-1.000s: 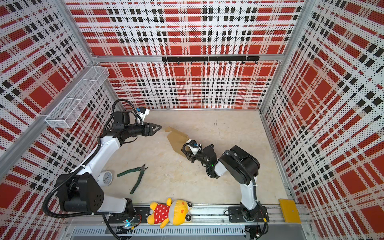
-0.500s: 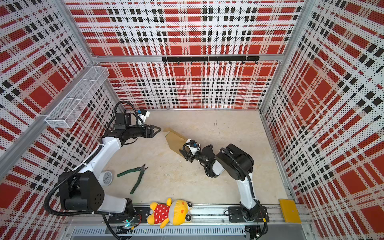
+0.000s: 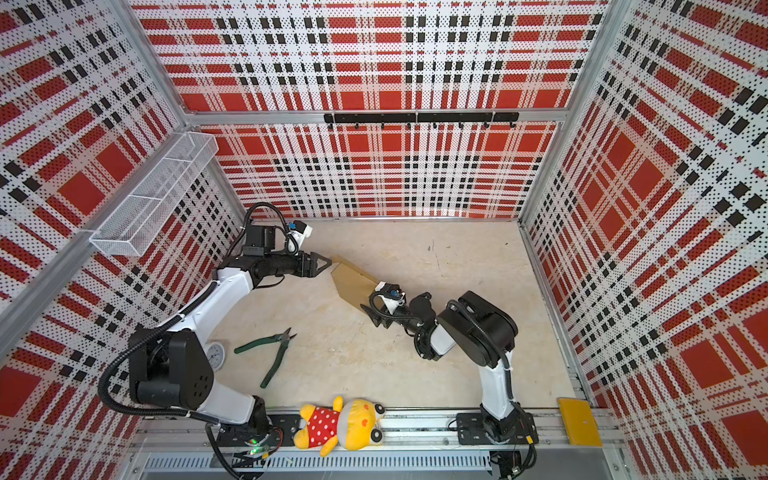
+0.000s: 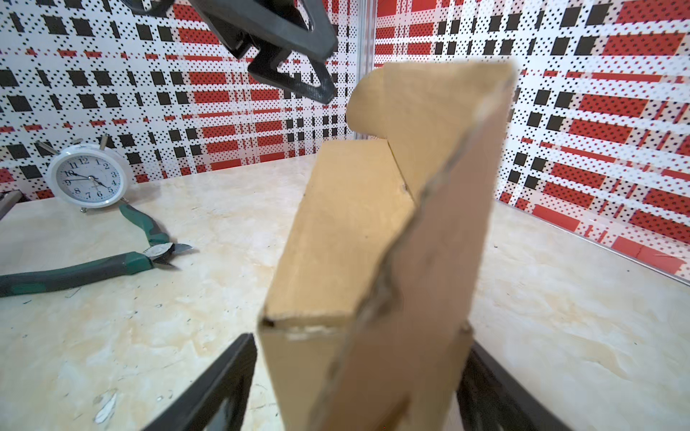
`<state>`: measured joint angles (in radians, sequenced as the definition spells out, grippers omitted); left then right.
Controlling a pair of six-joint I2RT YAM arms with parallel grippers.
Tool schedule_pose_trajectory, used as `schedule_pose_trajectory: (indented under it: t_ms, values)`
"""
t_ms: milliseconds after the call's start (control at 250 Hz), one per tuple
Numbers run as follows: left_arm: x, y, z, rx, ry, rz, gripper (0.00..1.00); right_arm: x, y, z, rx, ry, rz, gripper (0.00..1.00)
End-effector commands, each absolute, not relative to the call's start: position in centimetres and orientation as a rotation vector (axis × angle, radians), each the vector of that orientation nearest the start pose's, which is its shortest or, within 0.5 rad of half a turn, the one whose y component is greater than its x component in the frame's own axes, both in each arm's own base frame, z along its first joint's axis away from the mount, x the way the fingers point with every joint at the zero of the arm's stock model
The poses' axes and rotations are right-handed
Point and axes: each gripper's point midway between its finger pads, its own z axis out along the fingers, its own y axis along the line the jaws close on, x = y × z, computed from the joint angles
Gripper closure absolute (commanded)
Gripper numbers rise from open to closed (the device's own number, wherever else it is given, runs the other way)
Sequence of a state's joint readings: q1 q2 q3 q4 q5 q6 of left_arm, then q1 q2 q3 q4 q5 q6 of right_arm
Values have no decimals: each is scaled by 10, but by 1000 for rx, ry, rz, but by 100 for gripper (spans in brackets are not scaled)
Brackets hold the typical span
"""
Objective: Fold the paper box
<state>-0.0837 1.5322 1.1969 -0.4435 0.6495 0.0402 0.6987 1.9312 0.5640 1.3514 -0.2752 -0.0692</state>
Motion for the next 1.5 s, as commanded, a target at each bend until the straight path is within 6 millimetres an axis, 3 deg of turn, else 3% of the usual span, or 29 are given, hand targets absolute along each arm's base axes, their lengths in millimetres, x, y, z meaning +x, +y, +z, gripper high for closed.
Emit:
schedule_pose_trajectory:
  t_ms: [0,232,424,768,972,1149,1497]
  values:
    - [404,-145,213,509,2208,-766,24,316,320,159,-792,1316,666,16]
    - [406,-148,216,551,2208,-741,26,296,299,167,-793,1332,748,17]
    - [408,-147,217,571,2213,-716,27,285,302,172,-918,1366,784,20]
    - [405,-150,210,601,2226,-734,32,284,292,196,-1120,1422,754,29]
    - [405,-154,208,654,2225,-722,29,290,280,208,-1174,1462,679,30]
    - [409,-158,206,669,2236,-742,29,312,269,211,-1129,1497,609,34]
    - [410,-169,203,717,2250,-776,43,336,285,205,-1177,1514,625,41]
